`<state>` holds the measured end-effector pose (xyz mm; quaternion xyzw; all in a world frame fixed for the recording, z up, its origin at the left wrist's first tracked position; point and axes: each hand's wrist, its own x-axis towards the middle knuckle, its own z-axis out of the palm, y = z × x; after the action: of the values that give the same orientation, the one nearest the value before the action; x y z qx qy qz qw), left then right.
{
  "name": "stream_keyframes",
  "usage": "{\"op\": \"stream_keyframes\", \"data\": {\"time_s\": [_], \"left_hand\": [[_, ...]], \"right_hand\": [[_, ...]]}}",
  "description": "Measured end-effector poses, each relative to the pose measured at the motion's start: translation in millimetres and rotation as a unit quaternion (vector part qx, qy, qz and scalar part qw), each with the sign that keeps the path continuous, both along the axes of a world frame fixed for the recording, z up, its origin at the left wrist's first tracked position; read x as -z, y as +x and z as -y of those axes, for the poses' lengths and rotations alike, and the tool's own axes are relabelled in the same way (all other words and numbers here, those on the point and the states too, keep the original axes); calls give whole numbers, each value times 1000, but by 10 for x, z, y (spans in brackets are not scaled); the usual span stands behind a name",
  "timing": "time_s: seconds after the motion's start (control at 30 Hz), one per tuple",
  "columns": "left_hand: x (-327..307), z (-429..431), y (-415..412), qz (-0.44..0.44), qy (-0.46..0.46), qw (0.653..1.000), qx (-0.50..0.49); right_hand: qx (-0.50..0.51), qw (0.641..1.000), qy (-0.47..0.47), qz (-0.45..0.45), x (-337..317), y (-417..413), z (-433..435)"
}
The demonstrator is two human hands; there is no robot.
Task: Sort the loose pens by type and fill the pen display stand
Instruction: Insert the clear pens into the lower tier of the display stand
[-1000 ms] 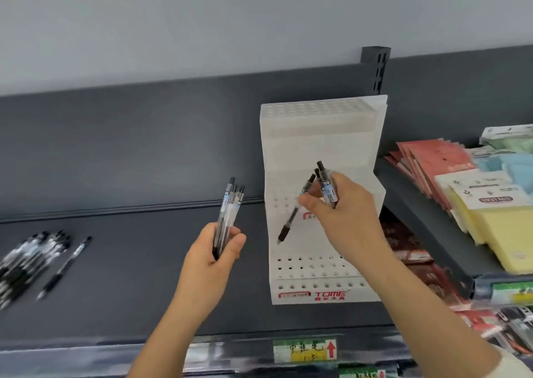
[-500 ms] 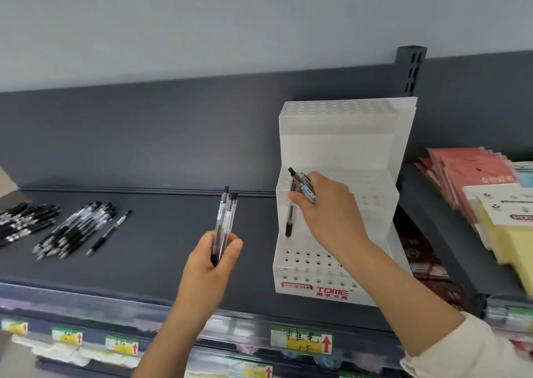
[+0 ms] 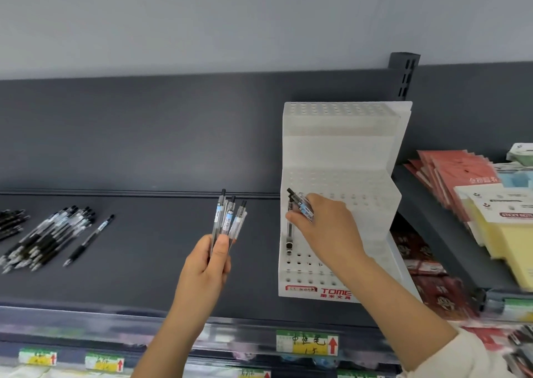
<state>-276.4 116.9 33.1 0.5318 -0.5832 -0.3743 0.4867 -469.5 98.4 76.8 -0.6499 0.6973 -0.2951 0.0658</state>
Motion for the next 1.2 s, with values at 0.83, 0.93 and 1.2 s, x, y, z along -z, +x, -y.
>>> {"op": "stream_keyframes", "data": {"time_s": [0.83, 0.93, 1.2], "left_hand": [[-62, -229, -281, -15, 87, 966, 243], [-69, -249, -246, -27, 102, 958, 266], [-98, -271, -181, -68, 113, 966, 221]], "right_hand": [[2, 640, 68, 766, 84, 318, -463], [-5, 639, 69, 766, 85, 350, -454], [-4, 785, 111, 609, 97, 348, -454]]}}
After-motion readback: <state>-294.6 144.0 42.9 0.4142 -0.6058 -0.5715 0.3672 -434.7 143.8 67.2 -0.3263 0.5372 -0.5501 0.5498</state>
